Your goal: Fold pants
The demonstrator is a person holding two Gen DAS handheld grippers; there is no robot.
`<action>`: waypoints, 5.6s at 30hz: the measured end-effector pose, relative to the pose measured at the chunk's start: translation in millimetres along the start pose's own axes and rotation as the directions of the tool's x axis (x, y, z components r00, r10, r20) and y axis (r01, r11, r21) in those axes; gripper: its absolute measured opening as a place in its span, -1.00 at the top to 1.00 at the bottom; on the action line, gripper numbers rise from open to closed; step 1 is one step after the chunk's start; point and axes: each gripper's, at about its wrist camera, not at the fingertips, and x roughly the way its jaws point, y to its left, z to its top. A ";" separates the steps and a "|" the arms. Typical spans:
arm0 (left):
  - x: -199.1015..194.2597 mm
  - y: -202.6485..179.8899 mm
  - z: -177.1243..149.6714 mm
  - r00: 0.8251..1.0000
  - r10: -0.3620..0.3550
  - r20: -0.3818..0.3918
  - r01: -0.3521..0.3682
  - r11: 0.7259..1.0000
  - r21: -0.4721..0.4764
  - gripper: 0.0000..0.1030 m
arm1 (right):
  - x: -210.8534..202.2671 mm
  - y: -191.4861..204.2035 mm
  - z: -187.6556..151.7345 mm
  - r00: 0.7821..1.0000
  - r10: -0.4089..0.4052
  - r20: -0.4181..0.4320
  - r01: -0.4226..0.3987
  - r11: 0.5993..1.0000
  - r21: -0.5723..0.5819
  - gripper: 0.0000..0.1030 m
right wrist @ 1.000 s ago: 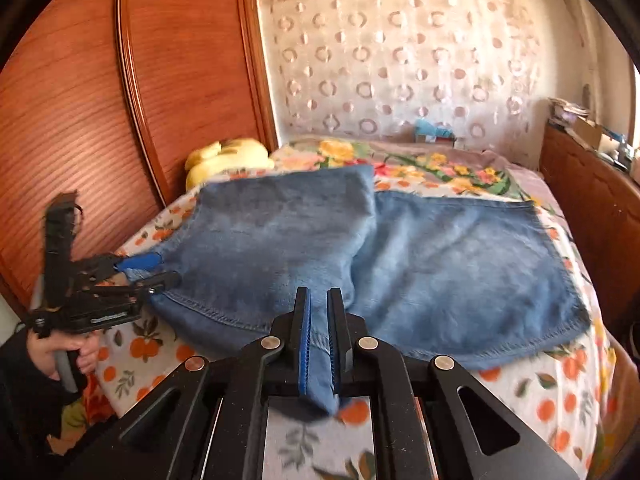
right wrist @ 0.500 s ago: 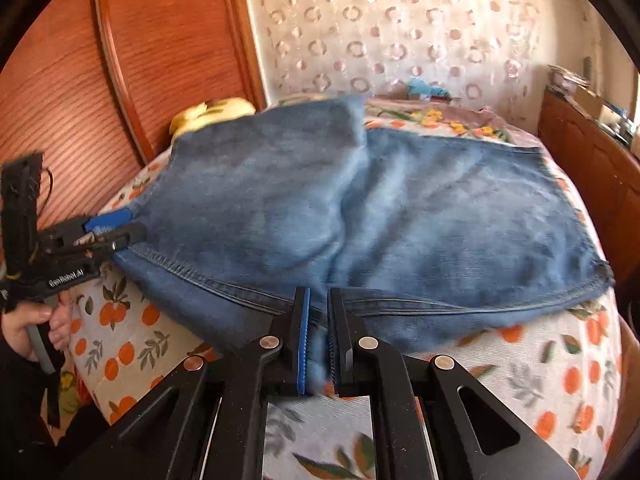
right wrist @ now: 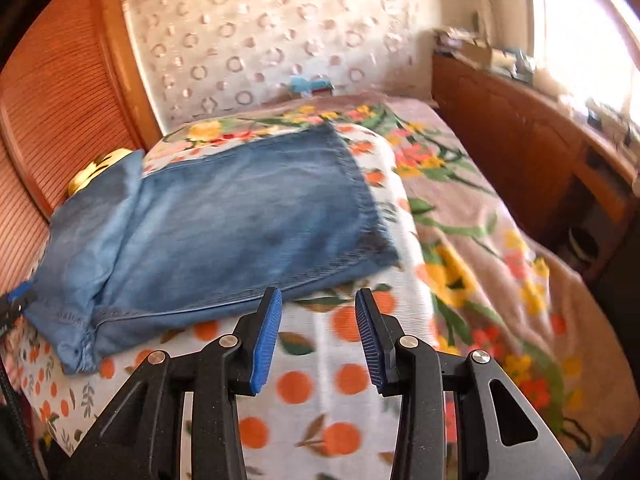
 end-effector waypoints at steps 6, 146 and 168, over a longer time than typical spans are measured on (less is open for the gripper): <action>-10.8 -0.7 6.3 1.000 0.007 0.029 -0.007 1.000 0.005 -0.25 | 13.6 -14.5 11.8 0.999 -0.025 -0.038 0.027 0.998 0.053 0.23; -59.5 23.0 14.5 0.991 -0.128 -0.039 0.125 0.990 -0.062 0.79 | 44.4 413.7 69.2 0.863 0.496 -0.100 -0.482 0.746 -0.459 0.67; -38.2 25.7 24.9 0.993 -0.108 -0.045 0.104 0.992 -0.074 0.03 | 5.6 307.4 -24.3 0.949 0.304 -0.082 -0.312 0.865 -0.393 0.46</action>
